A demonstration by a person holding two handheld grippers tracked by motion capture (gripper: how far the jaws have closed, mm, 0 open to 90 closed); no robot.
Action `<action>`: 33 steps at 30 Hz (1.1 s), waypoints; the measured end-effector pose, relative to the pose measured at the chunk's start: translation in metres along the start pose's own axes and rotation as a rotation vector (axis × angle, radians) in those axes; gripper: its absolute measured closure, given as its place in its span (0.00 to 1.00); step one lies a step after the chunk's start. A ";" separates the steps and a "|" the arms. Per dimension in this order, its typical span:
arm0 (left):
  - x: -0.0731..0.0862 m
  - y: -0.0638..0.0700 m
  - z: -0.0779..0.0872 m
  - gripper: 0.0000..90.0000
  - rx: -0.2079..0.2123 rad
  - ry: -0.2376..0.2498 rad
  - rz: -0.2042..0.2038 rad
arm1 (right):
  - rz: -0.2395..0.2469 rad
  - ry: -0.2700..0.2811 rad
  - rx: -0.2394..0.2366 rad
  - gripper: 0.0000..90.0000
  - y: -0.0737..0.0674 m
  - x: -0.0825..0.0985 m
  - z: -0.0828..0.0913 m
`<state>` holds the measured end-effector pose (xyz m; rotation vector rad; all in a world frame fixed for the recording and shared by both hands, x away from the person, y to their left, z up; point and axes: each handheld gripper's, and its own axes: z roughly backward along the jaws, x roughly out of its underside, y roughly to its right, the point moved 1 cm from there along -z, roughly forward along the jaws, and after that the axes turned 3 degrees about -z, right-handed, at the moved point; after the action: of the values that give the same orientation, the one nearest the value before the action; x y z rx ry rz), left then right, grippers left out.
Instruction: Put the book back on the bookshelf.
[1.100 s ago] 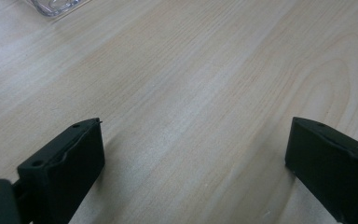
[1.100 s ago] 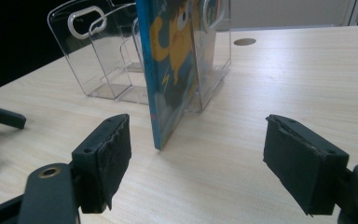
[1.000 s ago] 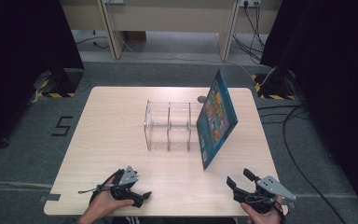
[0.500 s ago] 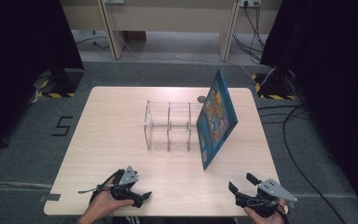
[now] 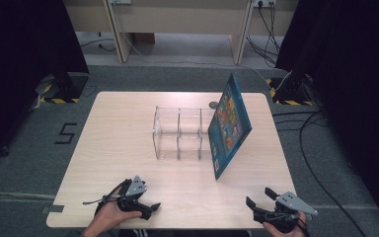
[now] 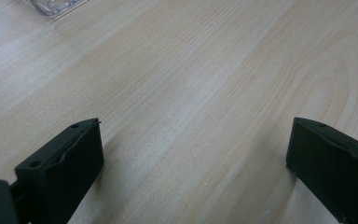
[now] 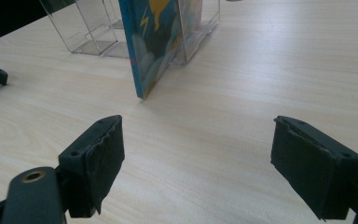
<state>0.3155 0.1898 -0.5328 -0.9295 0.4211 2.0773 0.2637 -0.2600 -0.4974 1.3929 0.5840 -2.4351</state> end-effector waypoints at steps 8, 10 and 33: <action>0.000 0.000 0.000 0.03 0.000 0.000 0.000 | 0.045 -0.146 -0.045 0.18 -0.004 0.013 -0.005; 0.000 0.000 0.000 0.03 0.000 0.000 0.000 | 0.055 -0.151 -0.047 0.18 -0.004 0.014 -0.005; 0.000 0.000 0.000 0.03 -0.002 -0.003 -0.001 | 0.096 -0.261 -0.021 0.18 0.003 0.026 -0.001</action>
<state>0.3149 0.1901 -0.5327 -0.9274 0.4165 2.0784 0.2525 -0.2632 -0.5203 1.0460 0.4666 -2.4701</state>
